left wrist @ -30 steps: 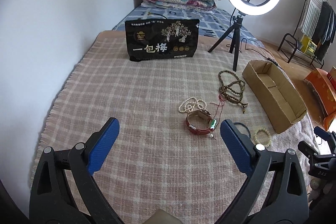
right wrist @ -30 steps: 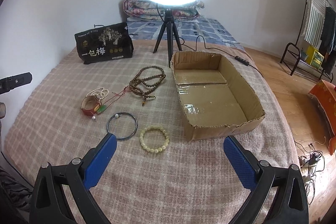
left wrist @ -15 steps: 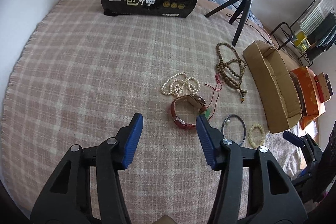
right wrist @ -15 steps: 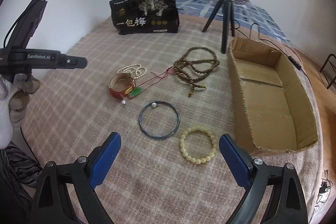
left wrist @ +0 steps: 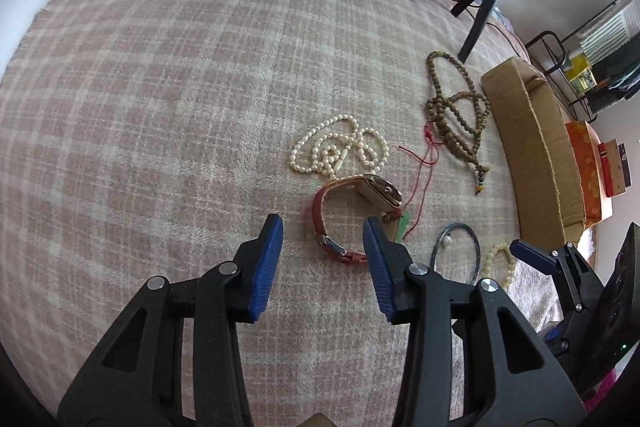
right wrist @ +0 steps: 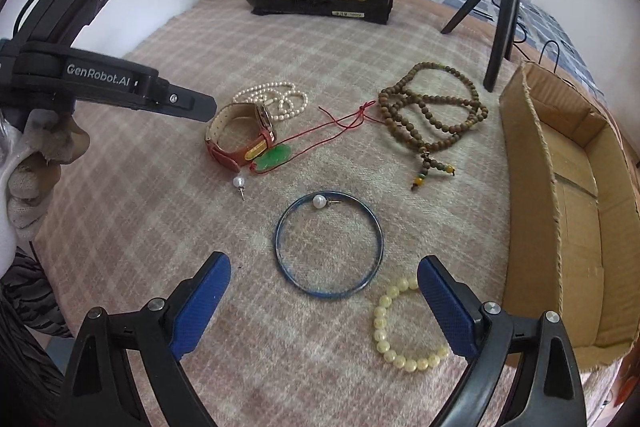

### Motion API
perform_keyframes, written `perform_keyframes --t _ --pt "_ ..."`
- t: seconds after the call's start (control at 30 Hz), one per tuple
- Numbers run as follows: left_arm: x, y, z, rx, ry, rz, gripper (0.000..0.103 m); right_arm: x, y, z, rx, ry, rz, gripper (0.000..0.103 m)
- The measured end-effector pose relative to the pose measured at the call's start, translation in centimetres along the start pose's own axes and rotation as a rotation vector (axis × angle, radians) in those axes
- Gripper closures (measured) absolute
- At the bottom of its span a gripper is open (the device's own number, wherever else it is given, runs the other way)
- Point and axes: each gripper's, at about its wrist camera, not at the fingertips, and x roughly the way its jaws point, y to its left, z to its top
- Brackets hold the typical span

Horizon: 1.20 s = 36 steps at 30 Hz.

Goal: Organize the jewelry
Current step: 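Grasp the red-strap watch with the left tool while the right tool grasps the blue bangle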

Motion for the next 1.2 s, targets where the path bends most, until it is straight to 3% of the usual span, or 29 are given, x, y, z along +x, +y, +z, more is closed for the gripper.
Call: perform_keyframes --t 0.2,0.53,0.77,0.93,1.0,1.07,1.2 --pt "1.2 0.3 0.4 -0.008 0.024 0.003 0.065 1.2 -0.4 0.5 0.006 0.022 -0.008 0.007" --pt "2.7 -0.3 0.4 0.007 0.064 0.007 0.089 2.5 -0.7 0.8 0.008 0.041 0.008 0.005" --pt "2.6 -0.3 0.4 0.009 0.060 0.008 0.092 3.3 -1.2 1.0 0.016 0.063 -0.018 0.005" --pt "2.5 -0.3 0.4 0.011 0.057 0.010 0.094 4.0 -1.8 1.1 0.031 0.079 0.003 0.010" --pt "2.4 -0.3 0.4 0.010 0.055 0.010 0.094 3.9 -1.7 1.3 0.025 0.076 0.017 0.023" --pt "2.3 -0.3 0.4 0.009 0.052 0.011 0.095 3.7 -1.6 1.4 0.026 0.074 0.023 0.030" --pt "1.9 -0.4 0.4 0.010 0.040 0.013 0.096 3.5 -1.6 1.4 0.038 0.072 0.052 0.030"
